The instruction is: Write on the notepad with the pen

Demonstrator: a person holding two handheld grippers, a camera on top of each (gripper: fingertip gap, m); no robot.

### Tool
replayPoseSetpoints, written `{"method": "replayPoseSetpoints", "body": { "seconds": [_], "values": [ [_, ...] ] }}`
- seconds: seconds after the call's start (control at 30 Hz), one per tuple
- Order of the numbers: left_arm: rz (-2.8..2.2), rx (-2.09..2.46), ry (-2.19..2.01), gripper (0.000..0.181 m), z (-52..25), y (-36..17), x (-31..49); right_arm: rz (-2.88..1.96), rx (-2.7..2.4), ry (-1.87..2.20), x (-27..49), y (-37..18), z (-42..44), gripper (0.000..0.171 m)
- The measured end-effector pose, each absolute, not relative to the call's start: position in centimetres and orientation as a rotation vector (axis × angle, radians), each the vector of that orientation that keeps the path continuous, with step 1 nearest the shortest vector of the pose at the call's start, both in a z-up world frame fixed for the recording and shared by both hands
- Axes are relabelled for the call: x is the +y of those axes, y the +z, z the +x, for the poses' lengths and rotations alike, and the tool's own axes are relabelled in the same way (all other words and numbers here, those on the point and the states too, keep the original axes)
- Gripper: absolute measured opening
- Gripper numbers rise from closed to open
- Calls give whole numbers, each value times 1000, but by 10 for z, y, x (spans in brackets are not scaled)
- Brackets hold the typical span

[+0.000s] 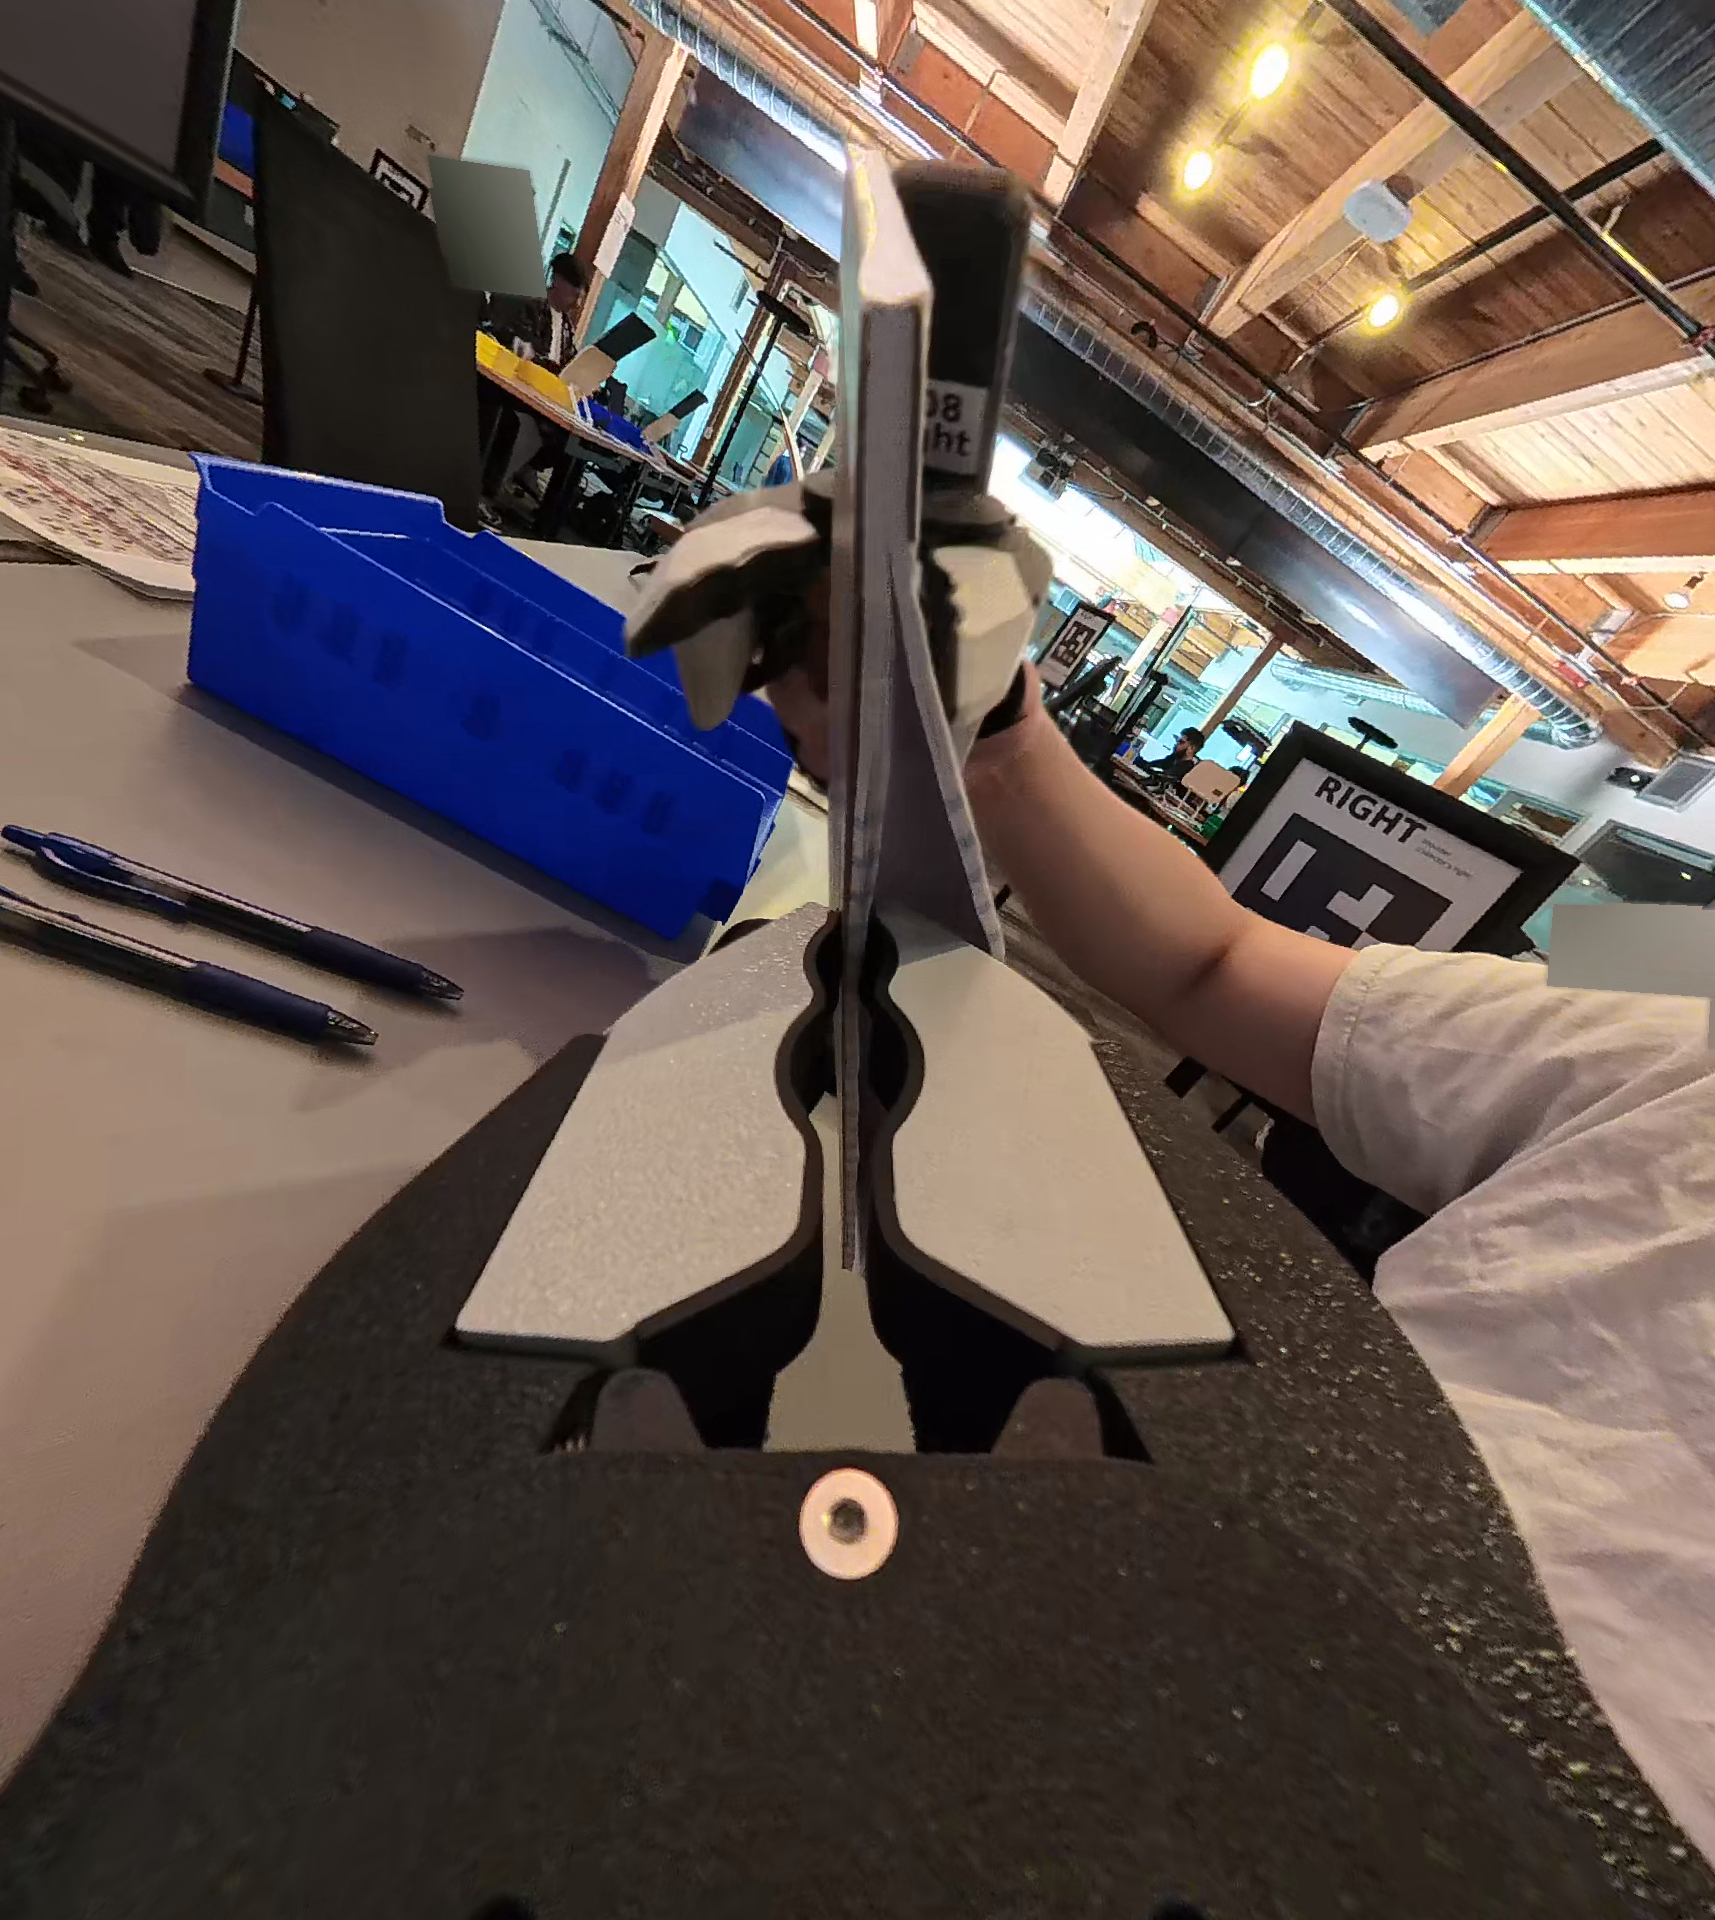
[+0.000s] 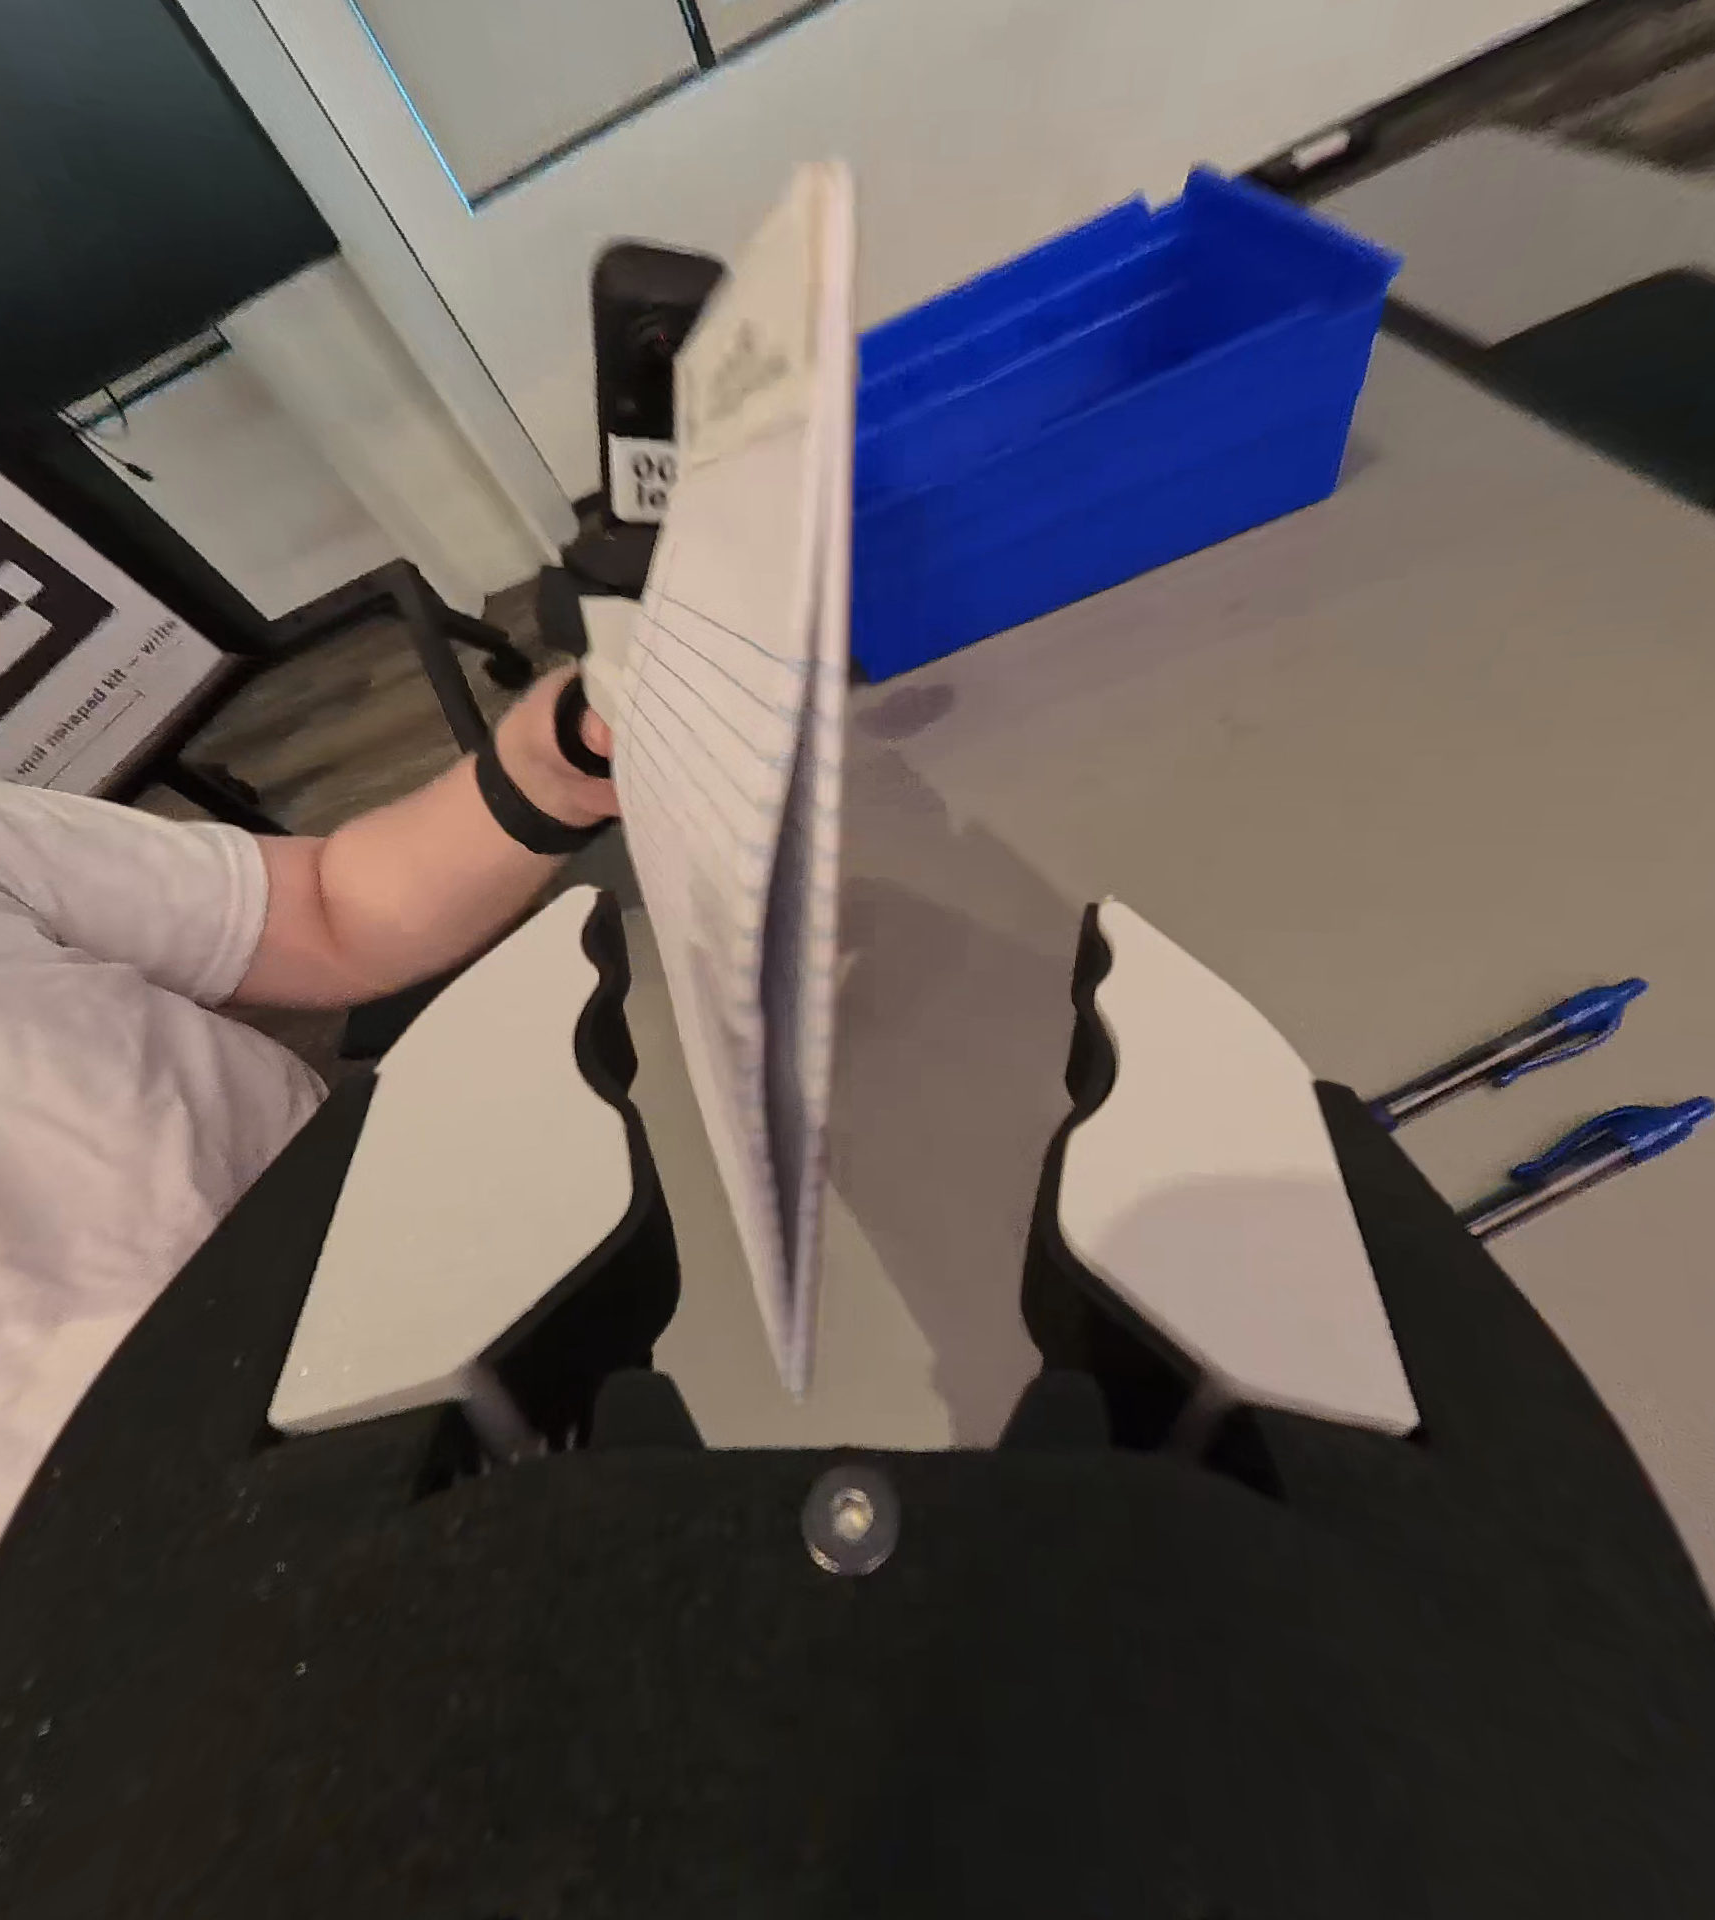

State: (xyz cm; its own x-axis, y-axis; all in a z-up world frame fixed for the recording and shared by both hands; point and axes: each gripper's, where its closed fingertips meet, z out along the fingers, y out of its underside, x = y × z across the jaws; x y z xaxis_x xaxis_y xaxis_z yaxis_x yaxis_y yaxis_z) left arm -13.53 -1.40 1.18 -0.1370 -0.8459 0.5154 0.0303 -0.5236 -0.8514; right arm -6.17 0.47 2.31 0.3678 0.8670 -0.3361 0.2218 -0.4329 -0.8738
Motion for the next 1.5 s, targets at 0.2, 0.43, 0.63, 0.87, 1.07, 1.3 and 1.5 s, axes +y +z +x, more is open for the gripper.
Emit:
{"method": "replayPoseSetpoints", "body": {
  "seconds": [0.2, 0.43, 0.63, 0.87, 1.07, 1.3, 1.5],
  "values": [
    [-1484, 907, -1725, 2, -140, 13, -10, -1799, -1022, 1458, -16, 16, -87, 14],
    [-1482, 817, -1743, 19, -167, 33, 6, -1780, -998, 1583, -17, 11, -100, 4],
    [-1558, 767, -1569, 45, -185, 29, 18, -1766, -947, 1506, 3, 12, -94, 4],
    [-1604, 812, -1632, 47, -158, 17, 15, -1673, -913, 1558, 10, 21, -101, 4],
    [-1532, 768, -1788, 4, -151, 23, 16, -1651, -898, 1640, 7, 24, -108, 18],
    [-1590, 805, -1712, 4, -149, 7, 16, -1641, -788, 1461, 44, 61, -90, 47],
    [-1543, 804, -1761, 5, -147, 15, 11, -1676, -855, 1498, 46, 71, -93, 5]
  ]
}}
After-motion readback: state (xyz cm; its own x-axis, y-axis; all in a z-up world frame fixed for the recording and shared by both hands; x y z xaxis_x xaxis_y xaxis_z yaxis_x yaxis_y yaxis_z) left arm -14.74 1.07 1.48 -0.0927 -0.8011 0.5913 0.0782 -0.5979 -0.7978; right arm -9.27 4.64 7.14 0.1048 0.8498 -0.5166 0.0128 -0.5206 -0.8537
